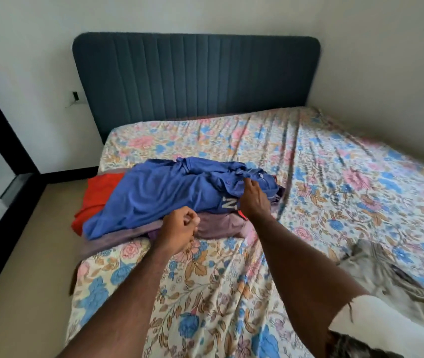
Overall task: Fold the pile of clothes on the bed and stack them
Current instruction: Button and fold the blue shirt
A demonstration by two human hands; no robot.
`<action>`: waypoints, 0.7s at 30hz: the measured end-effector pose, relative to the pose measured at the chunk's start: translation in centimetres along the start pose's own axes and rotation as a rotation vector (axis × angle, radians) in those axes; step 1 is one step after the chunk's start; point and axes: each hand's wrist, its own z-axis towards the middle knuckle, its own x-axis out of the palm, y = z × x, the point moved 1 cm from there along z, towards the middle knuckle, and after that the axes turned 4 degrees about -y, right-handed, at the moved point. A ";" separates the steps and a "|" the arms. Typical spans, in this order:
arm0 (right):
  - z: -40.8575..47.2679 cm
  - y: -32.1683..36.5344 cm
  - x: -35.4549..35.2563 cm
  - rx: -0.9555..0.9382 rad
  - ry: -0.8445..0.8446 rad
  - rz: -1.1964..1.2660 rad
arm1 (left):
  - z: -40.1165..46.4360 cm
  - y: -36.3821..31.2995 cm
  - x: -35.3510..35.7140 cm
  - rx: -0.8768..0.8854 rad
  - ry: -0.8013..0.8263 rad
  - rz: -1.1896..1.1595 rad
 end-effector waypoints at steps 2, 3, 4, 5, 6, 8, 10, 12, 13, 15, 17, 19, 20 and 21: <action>0.7 -0.7 0.2 -0.009 0.030 -0.056 | -0.2 -0.6 -0.1 0.019 0.046 -0.008; 0.6 -0.7 0.1 -0.030 0.018 -0.094 | -0.4 -0.8 -0.1 0.023 0.064 -0.015; 0.3 -0.4 -0.1 -0.058 -0.010 -0.131 | -0.6 -1.1 -0.2 0.029 0.076 -0.017; -0.2 0.1 -0.4 -0.085 -0.054 -0.139 | -0.8 -1.2 -0.3 0.031 0.088 -0.017; -1.1 0.7 -0.8 -0.113 -0.093 -0.099 | -0.9 -1.2 -0.3 0.035 0.099 -0.008; -4.4 2.2 -1.8 -0.195 -0.139 0.087 | -1.6 -0.8 -0.3 0.036 0.106 0.022; -9.2 2.6 -2.8 -0.250 -0.128 0.259 | -2.6 0.0 -0.2 0.044 0.134 0.071; -14.5 1.3 -3.0 -0.257 -0.066 0.267 | -4.0 1.1 0.2 0.061 0.160 0.101; -17.0 0.3 -3.0 -0.239 -0.028 0.262 | -4.6 1.8 0.5 0.074 0.156 0.111; -21.8 -1.9 -2.6 -0.179 0.023 0.310 | -6.3 3.1 1.2 0.071 0.153 0.107; -25.8 -3.7 -2.5 -0.140 0.057 0.339 | -8.3 4.0 2.2 0.073 0.156 0.083; -28.7 -4.6 -2.7 -0.159 0.140 0.299 | -10.4 4.3 3.5 0.118 0.146 0.158; -29.6 -4.9 -2.9 -0.195 0.177 0.274 | -11.2 4.1 4.1 0.167 0.140 0.282; -30.6 -5.3 -3.0 -0.219 0.199 0.266 | -12.4 3.9 4.4 0.224 0.154 0.462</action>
